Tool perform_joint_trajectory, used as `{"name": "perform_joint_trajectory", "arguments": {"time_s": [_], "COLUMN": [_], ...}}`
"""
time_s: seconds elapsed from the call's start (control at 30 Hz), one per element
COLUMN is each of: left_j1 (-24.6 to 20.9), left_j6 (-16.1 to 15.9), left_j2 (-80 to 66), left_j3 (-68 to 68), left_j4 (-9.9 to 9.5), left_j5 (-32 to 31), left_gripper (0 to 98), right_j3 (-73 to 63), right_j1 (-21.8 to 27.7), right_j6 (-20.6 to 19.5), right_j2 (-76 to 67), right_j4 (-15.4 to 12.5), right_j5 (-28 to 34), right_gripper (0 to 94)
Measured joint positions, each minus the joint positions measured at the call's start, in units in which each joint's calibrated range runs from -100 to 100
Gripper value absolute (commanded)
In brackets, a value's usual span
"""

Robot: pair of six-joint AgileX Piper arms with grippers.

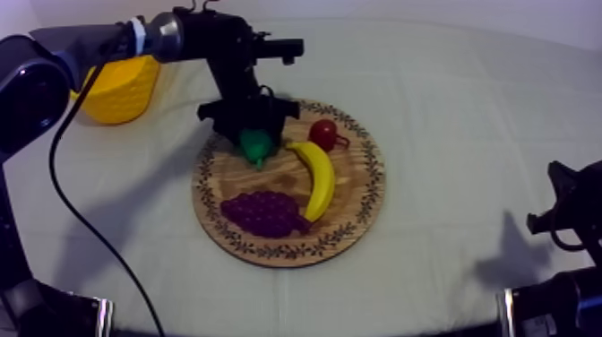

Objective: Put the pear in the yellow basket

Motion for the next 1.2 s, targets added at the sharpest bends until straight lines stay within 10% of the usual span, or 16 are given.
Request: {"name": "perform_joint_trajectory", "arguments": {"time_s": [1.2], "left_j1": [-0.9], "left_j6": [1.4], "left_j2": [-31.1], "left_j3": [-4.1], "left_j4": [-4.00], "left_j5": [20.4], "left_gripper": [49.9], "right_j3": [0.0], "right_j1": [0.0], "right_j6": [0.0], "right_j2": [0.0], "right_j4": [-0.1], "right_j5": [-0.1], "right_gripper": [0.4]}}
